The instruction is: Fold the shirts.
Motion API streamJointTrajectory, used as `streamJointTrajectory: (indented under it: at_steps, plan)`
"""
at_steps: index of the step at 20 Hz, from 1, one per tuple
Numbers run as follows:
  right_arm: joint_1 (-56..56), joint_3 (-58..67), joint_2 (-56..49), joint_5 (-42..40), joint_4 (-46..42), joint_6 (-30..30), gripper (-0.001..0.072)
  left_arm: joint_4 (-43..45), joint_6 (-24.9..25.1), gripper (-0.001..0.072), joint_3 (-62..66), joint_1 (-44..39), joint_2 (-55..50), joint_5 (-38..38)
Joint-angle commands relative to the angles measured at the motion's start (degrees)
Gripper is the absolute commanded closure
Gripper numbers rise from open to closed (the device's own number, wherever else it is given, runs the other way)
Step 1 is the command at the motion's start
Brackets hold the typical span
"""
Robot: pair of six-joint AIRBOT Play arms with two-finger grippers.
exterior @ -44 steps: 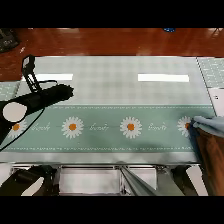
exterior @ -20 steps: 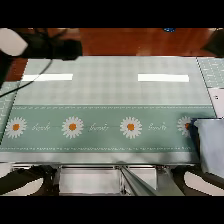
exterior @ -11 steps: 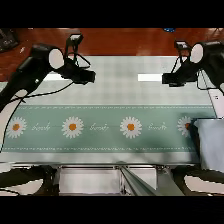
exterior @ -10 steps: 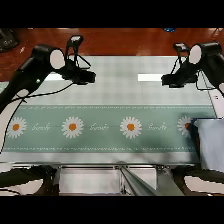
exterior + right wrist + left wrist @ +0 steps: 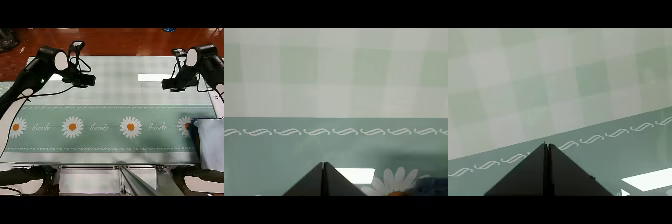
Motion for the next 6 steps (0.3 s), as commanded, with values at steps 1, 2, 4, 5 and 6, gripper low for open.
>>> streamJointTrajectory:
  at_steps: [1, 2, 4, 5, 6]
  plan:
    - [0.0, 0.0, 0.0, 0.2, -0.1, 0.1, 0.0692, 0.0, 0.0, 0.0691, 0.0, 0.0, -0.5, 0.0]
    - [0.0, 0.0, 0.0, 0.2, -0.1, 0.1, 0.0692, 0.0, 0.0, 0.0691, 0.0, 0.0, -0.6, 0.0]
    - [0.0, 0.0, 0.0, 0.2, 0.0, 0.1, 0.0692, 0.0, 0.0, 0.0691, 0.0, 0.0, -0.9, 0.0]
    - [0.0, 0.0, 0.0, 0.2, -0.1, 0.1, 0.0692, 0.0, 0.0, 0.069, 0.0, 0.0, -0.9, 0.0]
    - [0.0, 0.0, 0.0, 0.2, -0.1, 0.1, 0.0692, 0.0, 0.0, 0.069, 0.0, 0.0, -0.9, 0.0]
